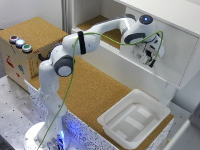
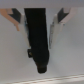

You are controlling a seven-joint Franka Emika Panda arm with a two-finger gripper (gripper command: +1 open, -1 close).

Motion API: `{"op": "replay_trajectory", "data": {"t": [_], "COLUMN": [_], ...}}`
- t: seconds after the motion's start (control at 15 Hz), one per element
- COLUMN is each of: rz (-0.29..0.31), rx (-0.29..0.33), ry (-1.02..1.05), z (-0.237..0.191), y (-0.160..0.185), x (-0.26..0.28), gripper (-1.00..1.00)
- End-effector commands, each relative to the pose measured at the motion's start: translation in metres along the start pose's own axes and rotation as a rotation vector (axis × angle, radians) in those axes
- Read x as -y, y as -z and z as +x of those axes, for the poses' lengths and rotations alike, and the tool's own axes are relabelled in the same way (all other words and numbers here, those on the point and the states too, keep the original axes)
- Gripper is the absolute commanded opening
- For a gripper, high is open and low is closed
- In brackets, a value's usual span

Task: Slide the door all the way to the left

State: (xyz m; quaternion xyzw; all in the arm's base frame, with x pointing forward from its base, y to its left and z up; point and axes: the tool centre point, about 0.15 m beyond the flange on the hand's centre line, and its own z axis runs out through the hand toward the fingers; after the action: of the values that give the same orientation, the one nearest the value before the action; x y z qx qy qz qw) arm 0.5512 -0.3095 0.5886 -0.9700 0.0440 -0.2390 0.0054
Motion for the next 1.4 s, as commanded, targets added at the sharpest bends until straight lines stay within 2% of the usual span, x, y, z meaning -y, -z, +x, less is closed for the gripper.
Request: {"op": "replay_trajectory", "data": {"t": [0.0, 0.2, 0.53, 0.67, 1.07, 1.27, 1.33], "rz": [-0.019, -0.037, -0.119, -0.135, -0.137, -0.243, -0.259], "rx": [0.044, 0.043, -0.009, -0.01, -0.009, -0.076, -0.085], "ry": [-0.024, -0.045, -0.068, -0.063, -0.068, -0.071, -0.075], "z": [0.022, 0.015, -0.002, -0.006, -0.013, -0.023, -0.026], "y": [-0.01, -0.02, -0.029, -0.034, -0.048, -0.042, -0.039], "x": [-0.008, 0.002, 0.044, 0.063, 0.109, 0.15, 0.161], "gripper": [-1.0, -1.0, -1.0, -1.0, -1.0, -1.0, -1.0]}}
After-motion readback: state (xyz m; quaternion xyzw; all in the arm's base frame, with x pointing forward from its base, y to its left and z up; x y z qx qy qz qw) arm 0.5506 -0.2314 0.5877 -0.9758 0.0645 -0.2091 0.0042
